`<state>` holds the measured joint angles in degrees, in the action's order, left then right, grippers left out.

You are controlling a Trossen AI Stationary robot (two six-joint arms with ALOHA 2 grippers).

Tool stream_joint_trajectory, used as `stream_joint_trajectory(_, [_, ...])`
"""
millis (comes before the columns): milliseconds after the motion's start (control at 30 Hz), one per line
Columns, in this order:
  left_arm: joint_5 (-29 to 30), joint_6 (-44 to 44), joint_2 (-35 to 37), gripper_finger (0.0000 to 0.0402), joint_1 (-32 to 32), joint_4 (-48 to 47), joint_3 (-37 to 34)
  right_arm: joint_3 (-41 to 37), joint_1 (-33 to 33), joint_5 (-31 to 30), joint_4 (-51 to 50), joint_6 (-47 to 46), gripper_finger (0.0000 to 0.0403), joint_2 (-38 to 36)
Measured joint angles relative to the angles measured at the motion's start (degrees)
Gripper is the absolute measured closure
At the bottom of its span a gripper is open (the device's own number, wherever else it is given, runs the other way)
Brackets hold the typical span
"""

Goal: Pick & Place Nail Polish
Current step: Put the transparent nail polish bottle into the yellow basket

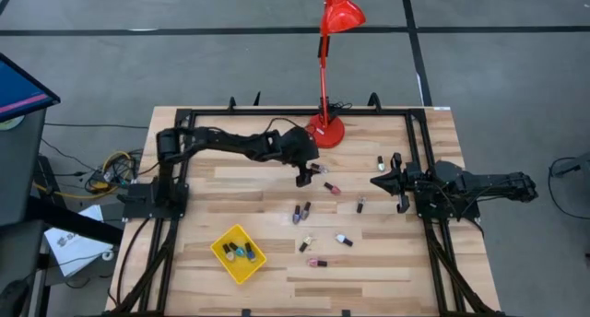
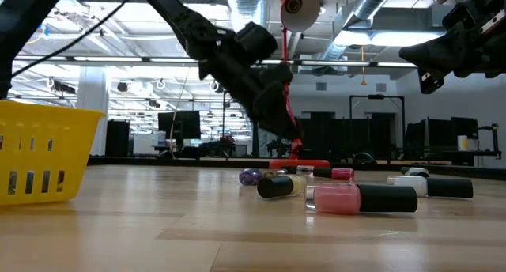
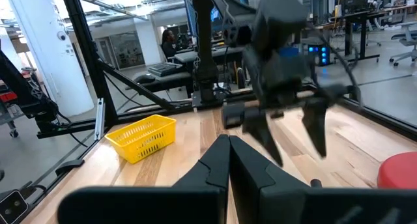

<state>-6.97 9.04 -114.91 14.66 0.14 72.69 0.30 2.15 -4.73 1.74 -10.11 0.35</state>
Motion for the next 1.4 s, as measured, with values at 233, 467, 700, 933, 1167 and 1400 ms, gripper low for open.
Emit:
stream_joint_trajectory(233, [4.9, -1.5, -3.2, 0.0128, 0.0, 0.9, 0.0, 0.0, 0.0, 0.0, 0.0, 0.0, 0.0403, 0.0])
stream_joint_trajectory(467, [3.0, -1.5, -3.5, 0.0128, 1.0, 1.4, 0.0, 0.0, 0.0, 0.0, 0.0, 0.0, 0.0403, 0.0])
stream_joint_trajectory(700, [0.5, -2.0, -7.8, 0.0128, 1.0, 1.2, 1.9, 0.0, 0.0, 0.0, 0.2, 0.0, 0.0403, 0.0])
stream_joint_trajectory(933, [1.3, -2.8, -10.2, 0.0133, 0.5, 1.3, 4.2, 0.0, 0.0, 0.2, 0.0, 0.0, 0.0403, 0.0])
stream_joint_trajectory(1167, [1.8, -1.6, -10.1, 0.0186, -0.6, 0.2, 4.2, 0.0, 0.0, 0.2, 0.0, 0.0, 0.0403, 0.0])
stream_joint_trajectory(1400, [2.3, -1.6, -10.1, 0.0249, -0.8, -0.4, 4.2, 0.0, 0.0, 0.2, 0.0, 0.0, 0.0403, 0.0])
